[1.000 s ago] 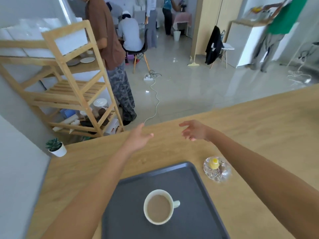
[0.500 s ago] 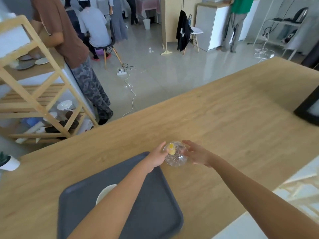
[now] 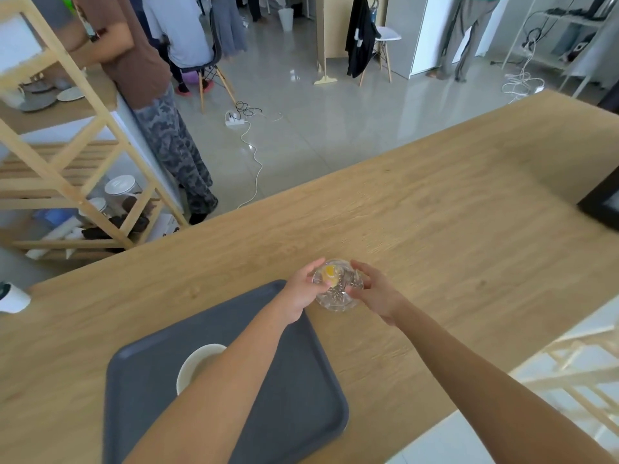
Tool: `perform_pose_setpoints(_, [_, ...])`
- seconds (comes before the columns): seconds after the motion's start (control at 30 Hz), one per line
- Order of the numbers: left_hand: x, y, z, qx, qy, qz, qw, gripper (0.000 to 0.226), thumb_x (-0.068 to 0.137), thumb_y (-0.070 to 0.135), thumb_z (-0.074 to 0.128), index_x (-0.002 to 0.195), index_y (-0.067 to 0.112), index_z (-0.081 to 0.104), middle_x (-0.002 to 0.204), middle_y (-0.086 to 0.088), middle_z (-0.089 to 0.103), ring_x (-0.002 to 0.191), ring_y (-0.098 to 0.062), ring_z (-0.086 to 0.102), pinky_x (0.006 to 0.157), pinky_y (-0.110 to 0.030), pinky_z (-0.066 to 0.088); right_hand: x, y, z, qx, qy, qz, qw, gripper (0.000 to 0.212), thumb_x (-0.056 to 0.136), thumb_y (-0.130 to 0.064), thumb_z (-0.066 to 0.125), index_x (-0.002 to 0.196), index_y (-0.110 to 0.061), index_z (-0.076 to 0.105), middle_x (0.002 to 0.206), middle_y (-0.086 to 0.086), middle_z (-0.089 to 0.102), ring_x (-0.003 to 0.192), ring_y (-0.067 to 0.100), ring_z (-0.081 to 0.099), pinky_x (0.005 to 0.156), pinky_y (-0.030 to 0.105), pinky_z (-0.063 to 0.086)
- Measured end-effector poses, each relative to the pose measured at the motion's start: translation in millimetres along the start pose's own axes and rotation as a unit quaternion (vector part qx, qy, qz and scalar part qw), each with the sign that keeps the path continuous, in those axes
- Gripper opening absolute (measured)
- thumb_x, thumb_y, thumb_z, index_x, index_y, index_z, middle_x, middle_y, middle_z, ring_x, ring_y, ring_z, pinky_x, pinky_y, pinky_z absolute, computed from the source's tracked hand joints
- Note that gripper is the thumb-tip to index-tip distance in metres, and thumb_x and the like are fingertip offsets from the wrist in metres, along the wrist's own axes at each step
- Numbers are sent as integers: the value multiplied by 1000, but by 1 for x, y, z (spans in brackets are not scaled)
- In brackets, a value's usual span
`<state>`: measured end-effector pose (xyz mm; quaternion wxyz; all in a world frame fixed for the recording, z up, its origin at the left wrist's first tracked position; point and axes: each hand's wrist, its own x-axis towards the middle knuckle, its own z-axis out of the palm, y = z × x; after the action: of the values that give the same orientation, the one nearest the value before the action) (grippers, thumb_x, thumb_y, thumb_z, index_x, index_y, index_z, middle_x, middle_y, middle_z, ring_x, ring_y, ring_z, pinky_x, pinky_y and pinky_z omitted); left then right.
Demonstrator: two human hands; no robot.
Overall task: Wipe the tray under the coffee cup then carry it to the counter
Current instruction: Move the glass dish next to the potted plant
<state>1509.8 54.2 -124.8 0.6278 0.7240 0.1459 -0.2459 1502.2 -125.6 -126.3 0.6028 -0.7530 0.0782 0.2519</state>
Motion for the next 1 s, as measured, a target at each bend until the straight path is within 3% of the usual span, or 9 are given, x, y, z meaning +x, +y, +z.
perform_pose_setpoints(0.1, [-2, 4, -2, -28, -10, -9, 1000, 63, 84, 10, 69, 134, 41, 47, 148, -7, 37, 132, -25, 42, 97, -49, 42, -2, -2, 1, 38, -8, 14, 999, 70, 85, 1, 63, 145, -19, 33, 131, 18, 57, 117, 28, 59, 89, 30, 49])
perform_pose_setpoints(0.23, [-9, 18, -13, -46, -22, -8, 999, 67, 83, 3, 68, 137, 34, 46, 155, -9, 25, 128, -24, 44, 97, -55, 46, 0, -13, 6, 45, 0, 15, 999, 70, 84, 0, 65, 144, -21, 36, 126, 19, 59, 115, 30, 60, 103, 44, 45])
perform_pose_setpoints(0.3, [-14, 26, -22, -55, -24, 3, 998, 67, 82, 2, 68, 137, 33, 46, 155, -6, 25, 130, -25, 42, 96, -55, 48, 1, -27, 9, 41, -2, 5, 999, 69, 84, -2, 66, 143, -24, 38, 126, 20, 59, 117, 31, 58, 104, 44, 44])
perform_pose_setpoints(0.37, [-20, 35, -35, -70, -23, 17, 997, 66, 81, 4, 69, 136, 34, 47, 154, -4, 28, 134, -26, 39, 94, -55, 49, 3, -44, 16, 29, -8, -12, 999, 66, 84, -6, 67, 141, -27, 40, 127, 17, 58, 119, 29, 56, 97, 38, 46])
perform_pose_setpoints(0.5, [-39, 45, -75, -96, 5, 57, 994, 64, 84, 6, 68, 137, 35, 46, 150, -6, 35, 124, -20, 49, 93, -51, 50, 7, -84, 45, 9, -25, -53, 998, 63, 86, -6, 65, 141, -22, 40, 100, 2, 57, 98, 17, 55, 71, 23, 46])
perform_pose_setpoints(0.6, [-58, 44, -117, -111, 37, 74, 990, 64, 84, 7, 67, 136, 37, 46, 147, -11, 40, 119, -19, 52, 89, -48, 52, 11, -113, 84, -11, -57, -81, 995, 63, 87, -3, 63, 142, -20, 38, 94, -1, 60, 84, 12, 58, 64, 20, 45])
perform_pose_setpoints(0.8, [-114, 15, -218, -165, 127, 71, 975, 61, 84, 15, 69, 135, 38, 46, 142, -9, 42, 111, -18, 54, 84, -43, 55, 29, -156, 199, -67, -154, -97, 981, 66, 84, -4, 67, 142, -21, 40, 129, 16, 55, 126, 31, 48, 67, 24, 47])
perform_pose_setpoints(0.9, [-145, -15, -269, -201, 185, 64, 960, 60, 85, 15, 68, 135, 39, 45, 137, -7, 48, 112, -19, 54, 90, -46, 53, 37, -167, 269, -99, -204, -104, 968, 62, 84, -6, 67, 139, -23, 44, 121, 10, 57, 128, 32, 46, 69, 25, 49])
perform_pose_setpoints(1.0, [-170, -49, -315, -240, 225, 62, 942, 59, 87, 11, 64, 137, 33, 43, 123, -4, 59, 106, -19, 61, 83, -44, 57, 44, -168, 340, -134, -255, -100, 952, 65, 80, -11, 71, 138, -26, 45, 129, 10, 56, 130, 32, 45, 89, 41, 53])
